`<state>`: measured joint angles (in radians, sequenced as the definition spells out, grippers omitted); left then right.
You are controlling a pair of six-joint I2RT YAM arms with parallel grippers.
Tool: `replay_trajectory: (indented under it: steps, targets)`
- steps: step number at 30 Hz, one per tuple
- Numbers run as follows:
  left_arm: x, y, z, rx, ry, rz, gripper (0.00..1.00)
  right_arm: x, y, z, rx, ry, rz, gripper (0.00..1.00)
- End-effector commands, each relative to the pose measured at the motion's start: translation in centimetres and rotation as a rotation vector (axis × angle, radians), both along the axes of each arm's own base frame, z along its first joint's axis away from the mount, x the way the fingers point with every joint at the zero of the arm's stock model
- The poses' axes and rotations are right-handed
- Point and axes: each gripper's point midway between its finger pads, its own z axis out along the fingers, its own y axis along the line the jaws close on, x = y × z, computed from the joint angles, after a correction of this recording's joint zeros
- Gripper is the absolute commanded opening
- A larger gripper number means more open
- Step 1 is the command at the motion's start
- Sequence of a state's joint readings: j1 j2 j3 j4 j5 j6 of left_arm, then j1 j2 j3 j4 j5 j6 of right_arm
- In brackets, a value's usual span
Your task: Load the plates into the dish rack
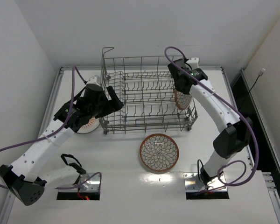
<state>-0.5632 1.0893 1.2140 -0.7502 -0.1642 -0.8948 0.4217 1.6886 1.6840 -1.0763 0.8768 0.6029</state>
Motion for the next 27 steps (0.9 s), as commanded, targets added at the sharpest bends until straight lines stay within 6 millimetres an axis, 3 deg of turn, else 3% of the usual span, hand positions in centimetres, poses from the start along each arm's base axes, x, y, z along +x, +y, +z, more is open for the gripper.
replay_trajectory:
  steps: [1,14,22,27]
  targets:
    - [-0.1,0.1,1.0,-0.004,-0.045,-0.002,0.78,1.3,1.0,1.6,0.007,-0.123,-0.013,0.00]
    - [0.0,0.1,0.8,0.003,-0.048,-0.008,0.78,0.8,4.2,-2.0,-0.057,-0.008,0.063,0.02]
    - [0.2,-0.1,0.8,-0.009,-0.053,-0.002,0.78,-1.2,6.0,-5.3,-0.030,0.074,0.053,0.03]
    - [0.1,0.0,0.0,0.001,-0.037,-0.003,0.78,-1.8,6.0,-6.2,-0.015,0.099,0.038,0.13]
